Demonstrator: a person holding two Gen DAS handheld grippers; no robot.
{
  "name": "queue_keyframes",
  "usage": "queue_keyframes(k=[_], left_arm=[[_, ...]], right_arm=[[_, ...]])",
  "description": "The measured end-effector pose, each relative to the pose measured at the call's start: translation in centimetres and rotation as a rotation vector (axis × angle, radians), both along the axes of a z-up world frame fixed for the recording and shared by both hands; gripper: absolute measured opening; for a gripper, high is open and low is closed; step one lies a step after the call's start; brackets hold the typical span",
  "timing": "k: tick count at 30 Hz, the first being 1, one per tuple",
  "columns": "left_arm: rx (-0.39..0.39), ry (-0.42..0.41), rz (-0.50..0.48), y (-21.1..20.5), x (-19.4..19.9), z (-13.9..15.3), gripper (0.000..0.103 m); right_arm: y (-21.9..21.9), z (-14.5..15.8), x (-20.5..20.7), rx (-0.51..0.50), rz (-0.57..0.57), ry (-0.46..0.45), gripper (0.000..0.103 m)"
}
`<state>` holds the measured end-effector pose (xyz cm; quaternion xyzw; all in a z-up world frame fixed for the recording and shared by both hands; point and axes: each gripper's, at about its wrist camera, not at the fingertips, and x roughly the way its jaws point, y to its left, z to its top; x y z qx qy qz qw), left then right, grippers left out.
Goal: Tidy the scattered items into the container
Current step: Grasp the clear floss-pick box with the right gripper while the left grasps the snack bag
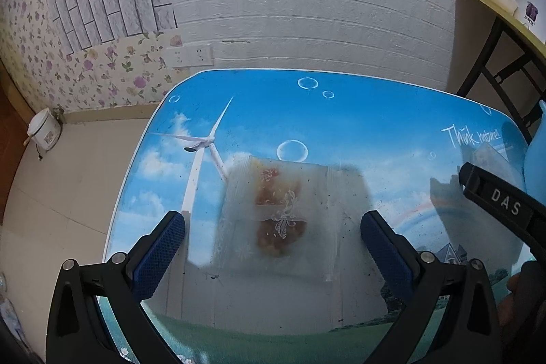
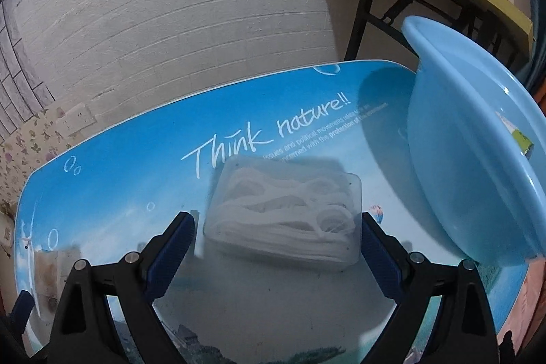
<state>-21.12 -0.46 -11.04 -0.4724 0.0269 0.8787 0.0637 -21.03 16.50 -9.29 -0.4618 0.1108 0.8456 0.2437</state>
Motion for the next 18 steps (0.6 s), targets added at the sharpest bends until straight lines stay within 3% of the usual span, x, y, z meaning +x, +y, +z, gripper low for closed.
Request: queue_keyframes(k=[4,6,7,10,12,18], left_arm=[[0.0,0.002,0.001,-0.1,-0.1,-0.2,0.103],[0.001,0.003,0.002,-0.1,-0.1,-0.2,0.103],[0.001,0.004,0.003,0.0,0.0,-0.2,0.103],[0.006,0.007,0.001,-0.1,0.0,-0.1,0.102],[0.008,0.014,0.005,-0.3,0.2,0.0,0.097],[0.011,0.041,0.003,-0.6,0.9,0.5,0.068]], right_arm=[[-0.1,0.0,-0.3,-0.005,-0.008,0.005,0.095],[-0.4,0.0,-0.5,-0.007,0.019,0.014,0.091],[-0.4,0.2,-0.5,-0.011,0.037,0.02,0.084],[-0.3,0.1,-0.9,-0.019,0.084,0.029,0.083],[-0.4,0.2,-0.7,-0.023,0.1,0.036,0.082],[-0.9,0.0,-0.1,-0.058,0.212,0.056,0.082]])
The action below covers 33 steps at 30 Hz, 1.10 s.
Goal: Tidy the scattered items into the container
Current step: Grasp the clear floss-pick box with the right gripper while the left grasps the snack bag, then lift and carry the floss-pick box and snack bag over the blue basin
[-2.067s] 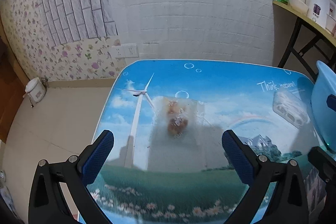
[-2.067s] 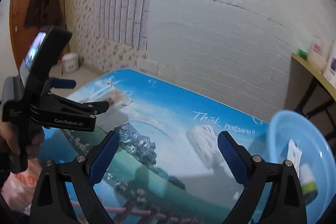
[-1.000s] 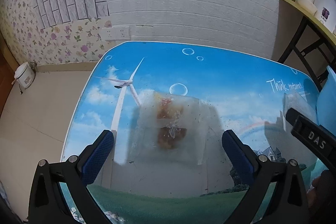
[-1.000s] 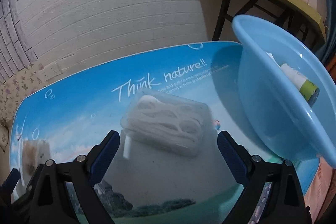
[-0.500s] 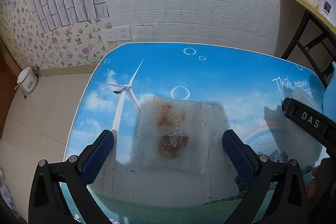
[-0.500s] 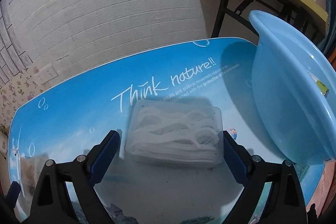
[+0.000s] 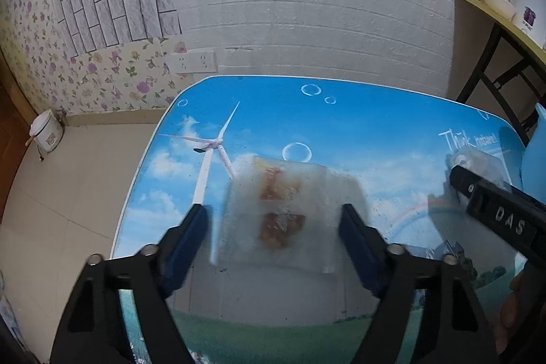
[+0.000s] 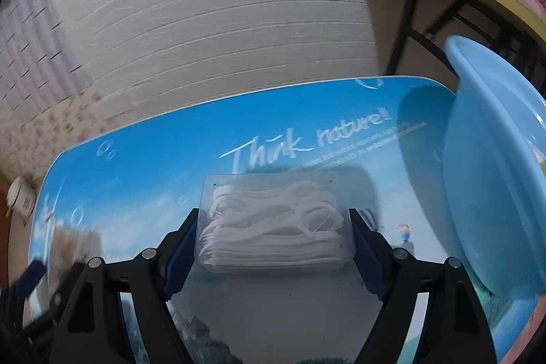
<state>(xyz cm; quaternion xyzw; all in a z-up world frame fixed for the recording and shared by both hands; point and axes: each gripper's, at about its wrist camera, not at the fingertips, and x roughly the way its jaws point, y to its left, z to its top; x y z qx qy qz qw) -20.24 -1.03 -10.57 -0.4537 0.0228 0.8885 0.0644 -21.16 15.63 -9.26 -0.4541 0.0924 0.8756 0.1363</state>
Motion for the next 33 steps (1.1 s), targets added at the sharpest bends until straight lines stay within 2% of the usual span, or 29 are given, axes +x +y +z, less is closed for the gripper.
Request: queue_keyframes(k=[4,8,11,15,19,25,33], left_arm=[[0.001,0.012,-0.001,-0.1,0.8,0.1,0.048],[0.018,0.014,0.017,-0.5,1.6,0.3,0.043],[-0.015,0.037,0.003,-0.2,2.7,0.2,0.042],[0.004,0.019,0.0,0.0,4.0,0.4,0.042],[0.014,0.007,-0.007,0.2,5.2,0.5,0.042],[0.027,0.005,0.002,0.3,7.1,0.6,0.042],[0.005,0.03,-0.019,1.2,9.6,1.3,0.042]], right_arm=[[-0.5,0.2,1.3,-0.005,0.076,0.001,0.082],[0.4,0.4,2.7,-0.106,0.126,0.027,0.082],[1.0,0.3,3.9,-0.109,0.183,0.029,0.082],[1.1,0.2,6.3,-0.079,0.253,0.028,0.082],[1.4,0.6,8.5,-0.092,0.339,0.033,0.082],[1.8,0.1,11.8,0.025,0.491,0.048,0.082],[3.0,0.2,13.5,0.015,0.526,0.045,0.082]])
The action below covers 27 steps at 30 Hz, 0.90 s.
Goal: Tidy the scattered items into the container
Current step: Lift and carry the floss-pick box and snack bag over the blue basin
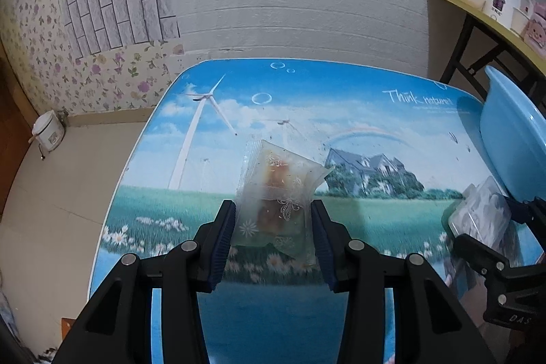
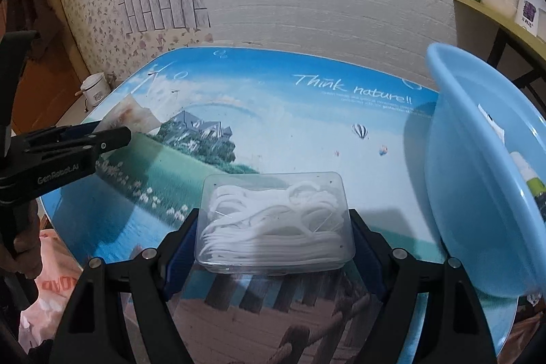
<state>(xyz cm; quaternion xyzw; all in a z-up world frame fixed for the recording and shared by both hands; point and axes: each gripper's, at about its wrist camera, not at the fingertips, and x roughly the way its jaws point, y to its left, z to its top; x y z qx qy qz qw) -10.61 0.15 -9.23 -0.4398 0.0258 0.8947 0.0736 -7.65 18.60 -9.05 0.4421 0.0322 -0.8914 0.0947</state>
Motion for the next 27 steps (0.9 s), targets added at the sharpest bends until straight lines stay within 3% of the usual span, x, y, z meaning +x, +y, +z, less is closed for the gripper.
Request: queue_keyframes(k=[5,27], left_arm=[[-0.001,-0.007,0.006,-0.3,1.0,0.2,0.042],[-0.003,0.096,-0.015,1.3,4.5,4.9,0.042]], right_arm=[[0.0,-0.2,0.4,-0.009,0.001,0.002,0.082],[1.0,3.7,4.3,-0.041,-0.033,0.099,0.082]])
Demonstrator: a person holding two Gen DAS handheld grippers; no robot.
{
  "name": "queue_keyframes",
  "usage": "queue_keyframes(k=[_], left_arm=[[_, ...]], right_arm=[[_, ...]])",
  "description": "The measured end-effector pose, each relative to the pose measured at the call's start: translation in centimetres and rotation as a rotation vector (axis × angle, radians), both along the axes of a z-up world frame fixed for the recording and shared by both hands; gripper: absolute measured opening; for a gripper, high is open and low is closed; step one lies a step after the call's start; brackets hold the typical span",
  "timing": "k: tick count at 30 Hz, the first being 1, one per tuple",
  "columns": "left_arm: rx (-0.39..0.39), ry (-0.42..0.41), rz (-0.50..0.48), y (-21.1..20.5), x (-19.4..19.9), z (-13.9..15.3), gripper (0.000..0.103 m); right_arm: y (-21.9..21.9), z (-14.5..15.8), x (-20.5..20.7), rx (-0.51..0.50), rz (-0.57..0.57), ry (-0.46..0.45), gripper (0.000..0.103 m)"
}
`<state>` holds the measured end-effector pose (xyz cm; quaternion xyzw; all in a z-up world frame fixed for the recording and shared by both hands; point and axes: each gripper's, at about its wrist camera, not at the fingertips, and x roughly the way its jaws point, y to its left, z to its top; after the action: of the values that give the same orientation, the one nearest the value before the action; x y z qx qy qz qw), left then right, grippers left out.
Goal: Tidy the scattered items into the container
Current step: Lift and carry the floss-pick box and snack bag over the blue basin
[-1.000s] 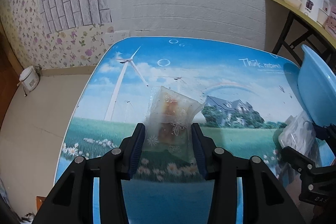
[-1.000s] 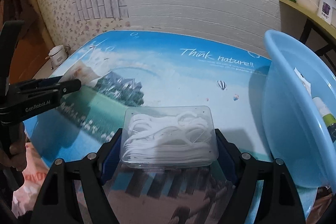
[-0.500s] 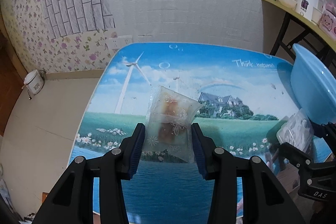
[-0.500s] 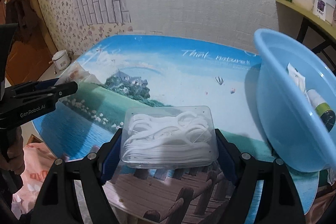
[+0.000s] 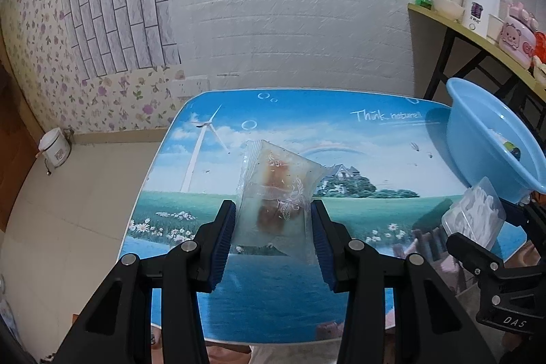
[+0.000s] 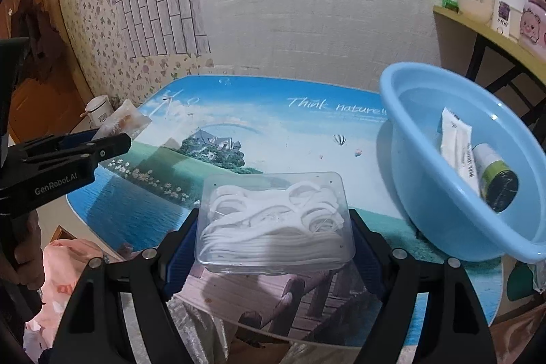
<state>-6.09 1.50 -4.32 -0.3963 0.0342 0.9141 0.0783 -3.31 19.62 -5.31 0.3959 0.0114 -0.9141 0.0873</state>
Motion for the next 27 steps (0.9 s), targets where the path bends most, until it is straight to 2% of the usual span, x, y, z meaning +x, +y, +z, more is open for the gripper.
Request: queue_keyframes(k=[13,27], left_arm=[[0.001,0.064,-0.012,1.0,2.1,2.9,0.042],[0.001,0.139,-0.134,6.3,2.6,7.3,0.042]], right_arm=[[0.6,4.0,2.6,0.002,-0.025,0.105,0.082],[3.6,7.9,3.6,0.02,-0.098,0.192,0.082]])
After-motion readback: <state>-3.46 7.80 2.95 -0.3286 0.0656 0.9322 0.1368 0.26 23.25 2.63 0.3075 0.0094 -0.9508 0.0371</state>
